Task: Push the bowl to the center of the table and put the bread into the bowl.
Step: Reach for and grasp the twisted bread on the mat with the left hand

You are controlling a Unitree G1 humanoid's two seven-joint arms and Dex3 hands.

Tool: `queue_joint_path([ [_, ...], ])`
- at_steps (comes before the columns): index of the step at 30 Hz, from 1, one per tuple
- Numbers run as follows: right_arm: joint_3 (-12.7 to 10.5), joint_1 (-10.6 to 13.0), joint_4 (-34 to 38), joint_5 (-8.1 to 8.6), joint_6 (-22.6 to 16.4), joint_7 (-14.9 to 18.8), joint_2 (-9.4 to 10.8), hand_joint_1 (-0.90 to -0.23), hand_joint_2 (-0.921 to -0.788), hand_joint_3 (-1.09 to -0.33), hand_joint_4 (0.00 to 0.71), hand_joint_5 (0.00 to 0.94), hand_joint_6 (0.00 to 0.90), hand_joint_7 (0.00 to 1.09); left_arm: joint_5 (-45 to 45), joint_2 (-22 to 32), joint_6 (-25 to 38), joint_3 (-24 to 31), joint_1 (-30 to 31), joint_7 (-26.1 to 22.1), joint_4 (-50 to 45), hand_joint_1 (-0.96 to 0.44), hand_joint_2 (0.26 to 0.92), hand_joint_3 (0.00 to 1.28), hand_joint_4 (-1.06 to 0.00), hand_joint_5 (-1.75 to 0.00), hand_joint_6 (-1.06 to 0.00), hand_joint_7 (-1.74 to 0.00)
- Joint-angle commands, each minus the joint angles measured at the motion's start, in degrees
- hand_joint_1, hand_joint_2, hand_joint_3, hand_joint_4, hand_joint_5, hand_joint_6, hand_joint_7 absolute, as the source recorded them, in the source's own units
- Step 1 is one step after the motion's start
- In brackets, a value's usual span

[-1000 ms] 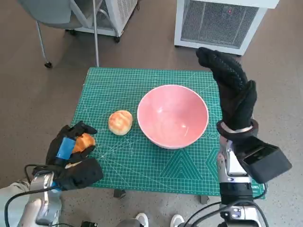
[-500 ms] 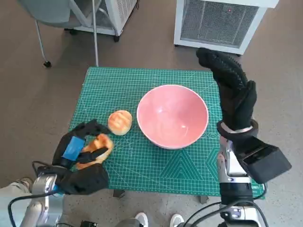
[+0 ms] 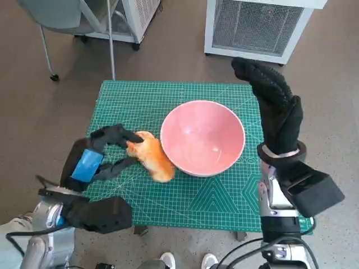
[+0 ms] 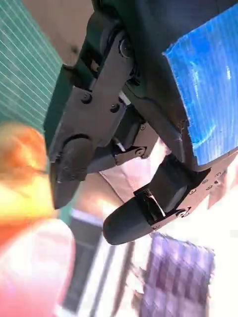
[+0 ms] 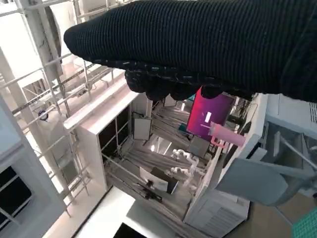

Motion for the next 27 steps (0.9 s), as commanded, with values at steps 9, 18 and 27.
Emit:
queue_joint_path([
  [9, -0.2, 1.0, 0.3, -0.03, 0.5, -0.3, -0.2, -0.662, -0.921, -0.817, 0.274, 0.001, -0.001, 0.61, 0.0, 0.1, -1.7, -0.3, -11.6, -2.3, -0.5, 0.0, 0.877, 0.07, -0.82, -1.14, -0.69, -0.98],
  [18, -0.5, 1.3, -0.4, 0.2, 1.0, -0.4, -0.4, -0.662, -0.921, -0.819, 0.272, 0.0, -0.001, 0.61, -0.8, -0.1, -3.6, -0.2, -15.8, -2.0, 0.6, 0.0, 0.878, 0.07, -0.83, -1.11, -0.68, -1.01],
  [27, -0.6, 2.0, -1.2, -0.81, 1.4, -1.4, -0.3, -0.659, -0.921, -0.821, 0.271, 0.0, -0.001, 0.61, -1.4, -1.3, -5.1, -0.7, -18.1, -2.3, 2.7, 0.0, 0.89, 0.05, -0.84, -1.06, -0.66, -1.07],
])
